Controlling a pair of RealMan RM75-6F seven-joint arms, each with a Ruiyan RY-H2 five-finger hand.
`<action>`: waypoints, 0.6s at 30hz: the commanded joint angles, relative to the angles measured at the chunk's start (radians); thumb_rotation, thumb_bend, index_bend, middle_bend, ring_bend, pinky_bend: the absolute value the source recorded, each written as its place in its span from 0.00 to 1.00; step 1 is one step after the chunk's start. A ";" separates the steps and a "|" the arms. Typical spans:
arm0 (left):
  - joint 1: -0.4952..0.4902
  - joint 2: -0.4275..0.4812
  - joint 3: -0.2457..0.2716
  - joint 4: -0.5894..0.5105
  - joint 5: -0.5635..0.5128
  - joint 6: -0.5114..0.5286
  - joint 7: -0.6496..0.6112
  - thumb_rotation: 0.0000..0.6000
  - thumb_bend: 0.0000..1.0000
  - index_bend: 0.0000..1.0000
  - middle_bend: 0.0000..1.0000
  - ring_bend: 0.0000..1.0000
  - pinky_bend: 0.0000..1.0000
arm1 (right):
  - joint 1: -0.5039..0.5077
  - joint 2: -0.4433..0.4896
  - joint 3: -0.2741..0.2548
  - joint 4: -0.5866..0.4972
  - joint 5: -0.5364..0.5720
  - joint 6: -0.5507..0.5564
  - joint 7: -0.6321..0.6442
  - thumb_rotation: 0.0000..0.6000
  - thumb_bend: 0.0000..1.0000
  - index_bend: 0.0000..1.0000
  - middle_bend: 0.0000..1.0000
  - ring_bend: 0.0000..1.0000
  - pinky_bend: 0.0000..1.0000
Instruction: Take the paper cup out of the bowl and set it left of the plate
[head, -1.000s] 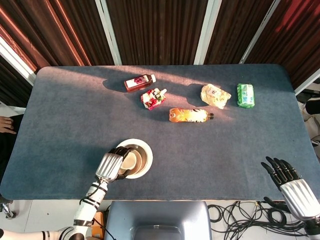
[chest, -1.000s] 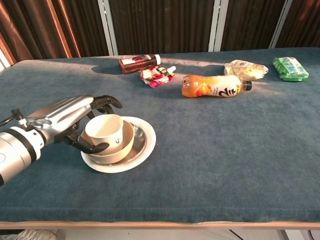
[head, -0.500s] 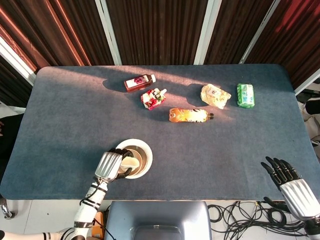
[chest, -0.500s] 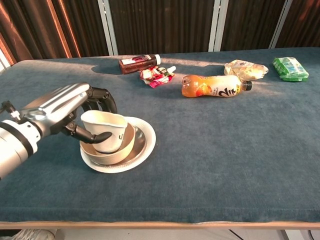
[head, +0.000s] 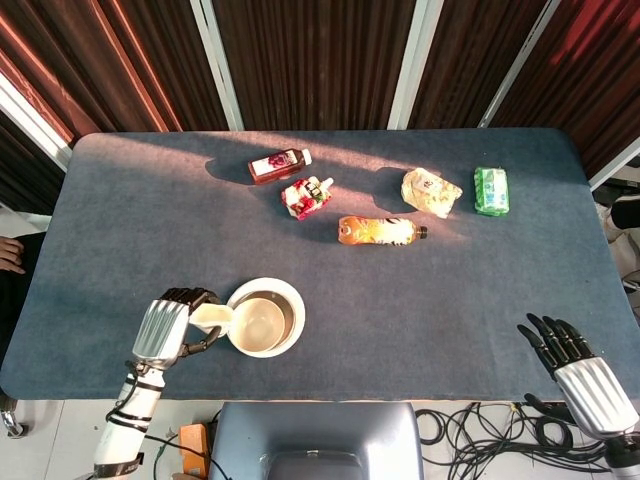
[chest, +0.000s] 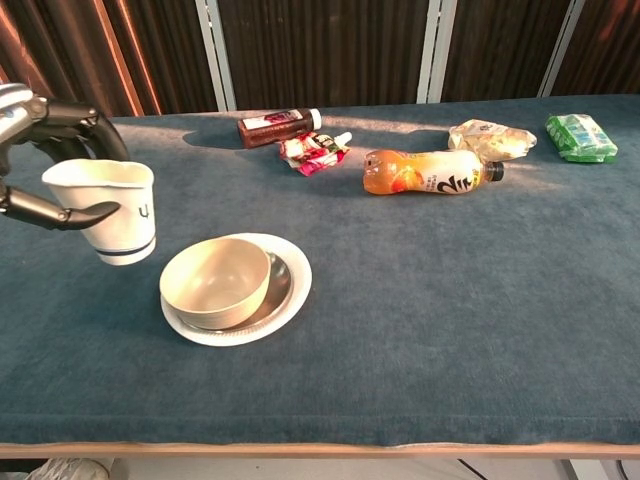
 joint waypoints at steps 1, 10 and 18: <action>0.045 0.018 0.021 0.055 0.022 0.037 -0.070 1.00 0.29 0.45 0.52 0.42 0.41 | 0.001 -0.001 0.000 -0.004 0.003 -0.004 -0.006 1.00 0.00 0.00 0.00 0.00 0.09; 0.098 -0.023 0.053 0.238 0.006 0.019 -0.198 1.00 0.28 0.44 0.50 0.41 0.41 | 0.001 -0.001 0.001 -0.010 0.011 -0.014 -0.020 1.00 0.00 0.00 0.00 0.00 0.09; 0.116 -0.061 0.057 0.325 -0.009 -0.010 -0.237 1.00 0.28 0.38 0.40 0.33 0.39 | 0.001 0.000 0.000 -0.009 0.012 -0.015 -0.019 1.00 0.00 0.00 0.00 0.00 0.09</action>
